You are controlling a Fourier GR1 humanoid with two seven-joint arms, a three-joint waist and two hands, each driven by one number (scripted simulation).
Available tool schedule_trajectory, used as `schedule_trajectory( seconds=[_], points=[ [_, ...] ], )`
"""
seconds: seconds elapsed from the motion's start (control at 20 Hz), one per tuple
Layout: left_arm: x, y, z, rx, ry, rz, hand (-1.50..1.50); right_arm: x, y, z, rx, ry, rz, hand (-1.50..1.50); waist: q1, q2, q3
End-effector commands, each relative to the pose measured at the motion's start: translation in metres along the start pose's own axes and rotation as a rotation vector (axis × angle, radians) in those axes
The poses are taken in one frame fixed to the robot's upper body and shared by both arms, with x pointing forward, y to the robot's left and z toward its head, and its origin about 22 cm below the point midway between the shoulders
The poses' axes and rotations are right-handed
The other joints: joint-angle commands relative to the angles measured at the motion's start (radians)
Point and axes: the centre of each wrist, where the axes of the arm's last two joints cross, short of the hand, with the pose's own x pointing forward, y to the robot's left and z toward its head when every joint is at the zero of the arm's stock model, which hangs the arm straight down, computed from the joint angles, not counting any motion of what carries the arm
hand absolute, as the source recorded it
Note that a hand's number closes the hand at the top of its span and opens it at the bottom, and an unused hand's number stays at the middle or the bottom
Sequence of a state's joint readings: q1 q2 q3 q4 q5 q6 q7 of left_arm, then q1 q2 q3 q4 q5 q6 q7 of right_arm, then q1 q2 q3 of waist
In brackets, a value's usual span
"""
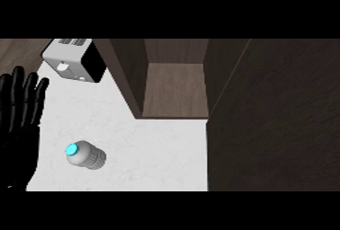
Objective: Pick up the bottled water, place it into the cabinet and close the cabinet
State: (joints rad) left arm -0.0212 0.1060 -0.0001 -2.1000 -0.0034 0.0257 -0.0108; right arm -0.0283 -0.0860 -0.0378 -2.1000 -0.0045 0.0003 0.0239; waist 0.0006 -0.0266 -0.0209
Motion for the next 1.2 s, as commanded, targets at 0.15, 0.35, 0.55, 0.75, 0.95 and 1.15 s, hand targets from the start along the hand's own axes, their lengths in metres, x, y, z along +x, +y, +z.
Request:
schedule_trajectory(
  seconds=[0.15, 0.35, 0.55, 0.75, 0.95, 1.15],
  points=[
    [0.026, -0.022, 0.034, 0.107, 0.036, -0.047, -1.50, 0.021, -0.003, 0.029, 0.021, 0.037, 0.024, -1.50, -0.001, 0.022, 0.021],
    [0.008, -0.046, 0.043, 0.136, 0.294, 0.190, -1.50, 0.006, 0.013, 0.044, 0.166, 0.179, -0.227, -1.50, -0.007, 0.024, 0.022],
    [0.049, -0.060, 0.052, 0.152, 0.297, 0.220, -1.50, 0.046, -0.006, 0.063, 0.184, 0.180, -0.226, -1.50, -0.011, 0.020, 0.022],
    [0.070, -0.075, 0.066, 0.165, 0.321, 0.235, -1.50, 0.062, -0.014, 0.067, 0.180, 0.197, -0.228, -1.50, -0.004, 0.022, 0.022],
    [0.087, -0.084, 0.071, 0.168, 0.320, 0.212, -1.50, 0.082, -0.020, 0.071, 0.185, 0.194, -0.221, -1.50, -0.004, 0.023, 0.022],
    [0.095, -0.095, 0.073, 0.178, 0.304, 0.231, -1.50, 0.081, -0.023, 0.076, 0.179, 0.197, -0.237, -1.50, -0.007, 0.019, 0.023]
  ],
)
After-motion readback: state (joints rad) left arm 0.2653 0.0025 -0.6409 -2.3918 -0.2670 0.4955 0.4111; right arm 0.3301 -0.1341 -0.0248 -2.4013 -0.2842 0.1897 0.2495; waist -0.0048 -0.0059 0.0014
